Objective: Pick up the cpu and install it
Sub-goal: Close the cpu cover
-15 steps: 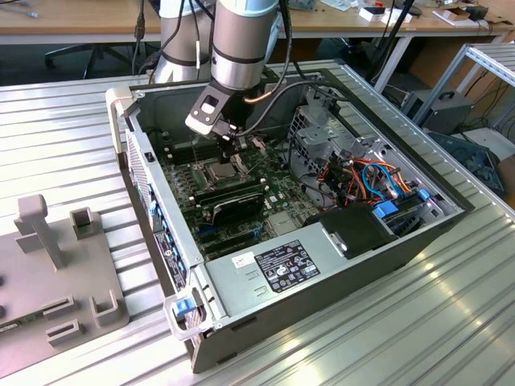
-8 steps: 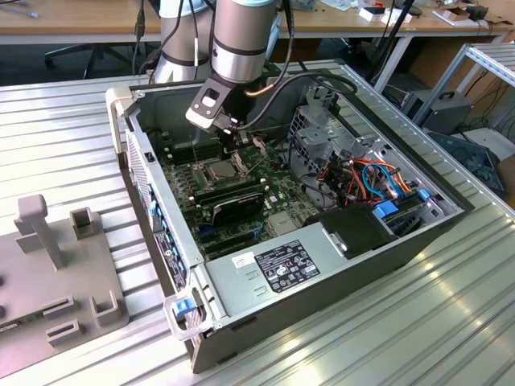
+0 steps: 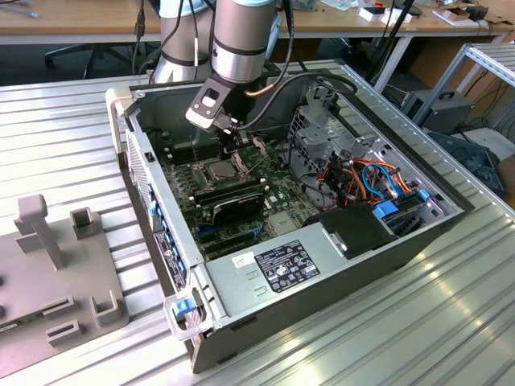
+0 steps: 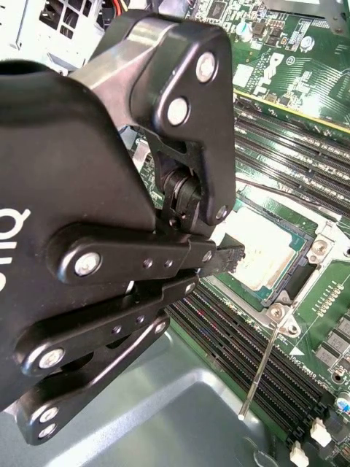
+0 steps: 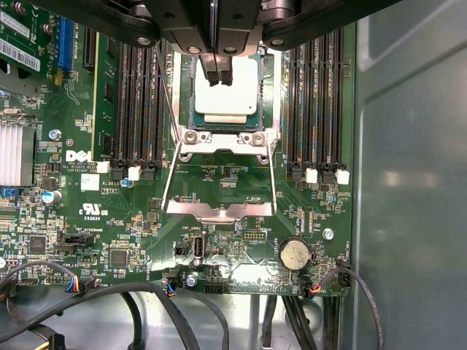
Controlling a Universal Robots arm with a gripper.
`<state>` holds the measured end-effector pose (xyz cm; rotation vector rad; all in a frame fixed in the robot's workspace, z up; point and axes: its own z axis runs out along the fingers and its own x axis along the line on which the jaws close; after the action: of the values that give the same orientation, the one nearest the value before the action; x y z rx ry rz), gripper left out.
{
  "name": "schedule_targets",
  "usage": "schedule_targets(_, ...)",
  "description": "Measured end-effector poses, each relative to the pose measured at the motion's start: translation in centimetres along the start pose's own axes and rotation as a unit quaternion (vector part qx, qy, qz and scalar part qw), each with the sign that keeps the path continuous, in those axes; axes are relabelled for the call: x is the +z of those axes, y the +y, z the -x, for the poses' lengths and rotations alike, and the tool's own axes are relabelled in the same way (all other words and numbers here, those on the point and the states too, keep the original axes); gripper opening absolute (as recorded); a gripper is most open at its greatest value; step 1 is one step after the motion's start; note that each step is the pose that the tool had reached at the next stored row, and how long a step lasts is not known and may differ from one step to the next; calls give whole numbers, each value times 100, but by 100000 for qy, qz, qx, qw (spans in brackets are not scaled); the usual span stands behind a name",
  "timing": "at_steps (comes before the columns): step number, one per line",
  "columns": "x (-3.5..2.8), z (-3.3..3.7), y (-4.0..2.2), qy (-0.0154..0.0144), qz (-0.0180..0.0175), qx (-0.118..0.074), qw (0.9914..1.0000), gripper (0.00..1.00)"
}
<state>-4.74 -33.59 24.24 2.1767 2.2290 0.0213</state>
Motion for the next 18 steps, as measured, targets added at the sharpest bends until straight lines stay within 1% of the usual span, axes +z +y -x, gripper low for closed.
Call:
schedule_targets(4,-11,0,0,-14,-7,0,100000,11)
schedule_targets(6,-57,0,1,-1,-1,3,100000,11)
schedule_targets(14,-141,1,4,-6,8,1,100000,11)
schedule_targets(18,-145,1,4,0,11,5,100000,11)
